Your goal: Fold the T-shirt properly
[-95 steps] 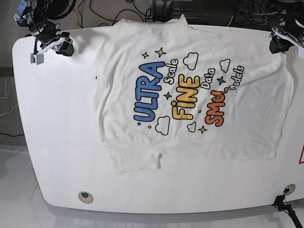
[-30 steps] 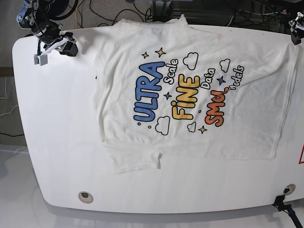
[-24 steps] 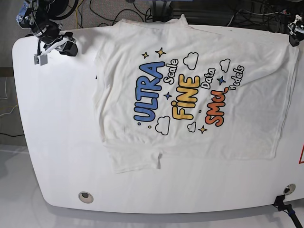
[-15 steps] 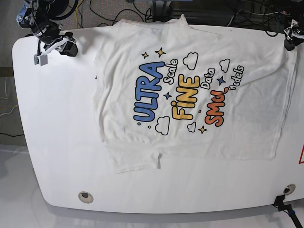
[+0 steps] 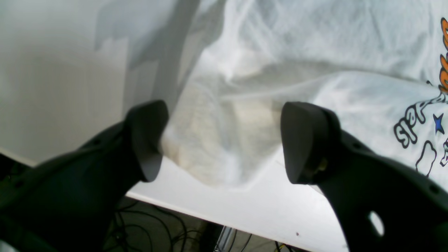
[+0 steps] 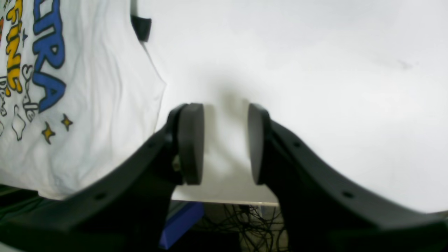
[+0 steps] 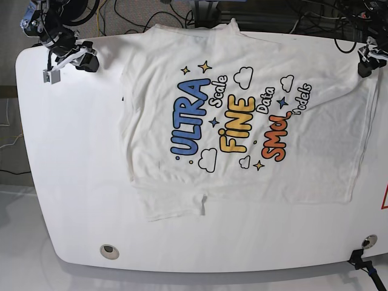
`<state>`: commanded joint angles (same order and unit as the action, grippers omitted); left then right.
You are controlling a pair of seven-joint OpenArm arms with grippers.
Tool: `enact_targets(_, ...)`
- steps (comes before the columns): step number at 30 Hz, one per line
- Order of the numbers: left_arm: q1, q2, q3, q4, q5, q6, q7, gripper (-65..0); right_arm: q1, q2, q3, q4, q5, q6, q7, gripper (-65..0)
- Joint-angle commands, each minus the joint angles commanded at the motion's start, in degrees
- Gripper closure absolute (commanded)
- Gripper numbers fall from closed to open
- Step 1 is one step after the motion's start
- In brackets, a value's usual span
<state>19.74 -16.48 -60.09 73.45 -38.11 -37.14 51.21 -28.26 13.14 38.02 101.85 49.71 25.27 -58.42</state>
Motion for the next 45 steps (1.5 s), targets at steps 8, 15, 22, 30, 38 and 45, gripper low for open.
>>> enact_targets(8,0.70,-0.18,-0.09,2.29,0.00,-0.09,2.11,-47.9,0.00,0.00,0.00,-0.09,0.00,0.00,0.00,-20.5)
enact_targets(15,-1.49,-0.18,2.37,1.93,0.26,-0.09,2.20,-47.9,0.00,-0.09,0.00,-0.09,0.00,0.00,0.00,-20.5)
enact_targets(22,-1.58,0.09,3.87,2.20,0.18,0.00,2.20,-47.7,0.00,-0.09,0.00,-0.09,0.18,0.00,0.00,-20.5)
enact_targets(30,-1.41,-0.18,3.60,2.11,0.26,0.00,2.11,-17.1,3.96,-0.18,0.18,-0.44,3.08,0.09,-1.49,-20.6)
enact_targets(38,-1.23,-0.18,3.52,2.20,0.26,0.00,2.20,-15.8,13.27,-0.18,0.09,-2.11,6.95,-0.53,-1.58,-25.4)
enact_targets(45,-1.32,-0.18,3.52,2.20,0.18,0.00,2.20,0.0,23.21,0.09,0.09,-15.21,6.68,-0.44,-4.84,-39.6)
